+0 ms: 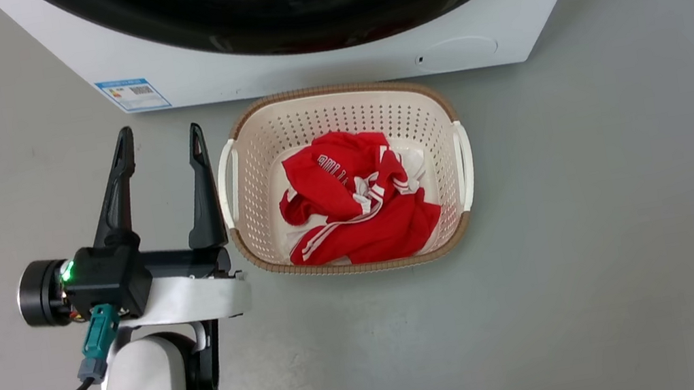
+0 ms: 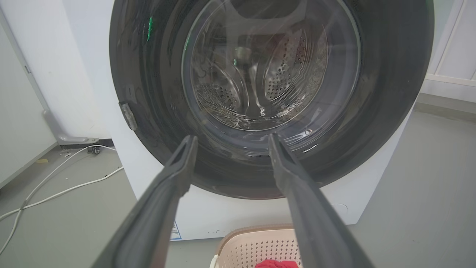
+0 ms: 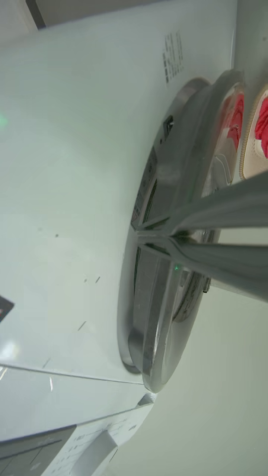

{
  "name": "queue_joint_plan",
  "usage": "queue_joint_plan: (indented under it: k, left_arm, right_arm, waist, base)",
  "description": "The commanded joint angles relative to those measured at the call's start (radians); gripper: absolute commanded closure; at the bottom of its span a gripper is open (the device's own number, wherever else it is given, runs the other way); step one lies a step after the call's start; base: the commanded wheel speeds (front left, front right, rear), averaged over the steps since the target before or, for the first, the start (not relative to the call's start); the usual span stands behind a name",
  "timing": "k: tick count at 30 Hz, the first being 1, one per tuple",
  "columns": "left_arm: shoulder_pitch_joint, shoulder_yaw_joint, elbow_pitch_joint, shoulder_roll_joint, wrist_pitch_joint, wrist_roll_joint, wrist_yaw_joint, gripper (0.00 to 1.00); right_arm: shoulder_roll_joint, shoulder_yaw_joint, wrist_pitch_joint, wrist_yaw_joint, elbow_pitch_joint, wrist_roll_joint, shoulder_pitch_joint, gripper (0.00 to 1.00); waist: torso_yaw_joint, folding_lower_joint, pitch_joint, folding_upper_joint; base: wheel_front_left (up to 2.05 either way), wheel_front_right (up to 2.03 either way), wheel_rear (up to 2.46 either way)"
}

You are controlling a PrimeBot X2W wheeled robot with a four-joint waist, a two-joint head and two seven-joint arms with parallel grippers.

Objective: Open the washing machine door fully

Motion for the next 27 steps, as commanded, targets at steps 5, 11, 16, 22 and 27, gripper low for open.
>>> queue_joint_plan:
  k: [5, 11, 16, 22, 27]
  left_arm:
    - [-0.042, -0.015, -0.012, -0.001, -0.002, 0.007, -0.006, 0.0]
    - [-0.068, -0.027, -0.022, -0.001, -0.002, 0.001, -0.001, 0.0]
    - [-0.076, -0.032, -0.023, -0.001, -0.002, -0.008, 0.005, 0.0]
    - [-0.079, -0.037, -0.023, -0.001, -0.002, -0.015, 0.01, 0.0]
    - [-0.078, -0.042, -0.016, -0.001, -0.003, -0.019, 0.016, 0.0]
  right_arm:
    - [0.015, 0.001, 0.032, 0.0, 0.046, -0.042, -0.054, 1.0]
    - [0.021, -0.004, 0.051, 0.0, 0.074, -0.088, -0.09, 1.0]
    - [0.049, -0.037, 0.087, 0.0, 0.098, -0.076, -0.105, 1.0]
    - [0.066, -0.067, 0.156, 0.0, 0.097, -0.058, -0.113, 1.0]
    - [0.067, -0.091, 0.235, 0.0, 0.07, -0.049, -0.073, 1.0]
  waist:
    - [0.015, -0.0001, 0.042, 0.0]
    - [0.027, -0.0001, 0.074, 0.0]
    - [0.032, -0.0001, 0.083, 0.0]
    - [0.032, -0.0001, 0.088, 0.0]
    - [0.028, -0.0001, 0.074, 0.0]
  base:
    - [0.0, 0.0, 0.0]
    - [0.0, 0.0, 0.0]
    - [0.0, 0.0, 0.0]
    - [0.0, 0.0, 0.0]
    - [0.0, 0.0, 0.0]
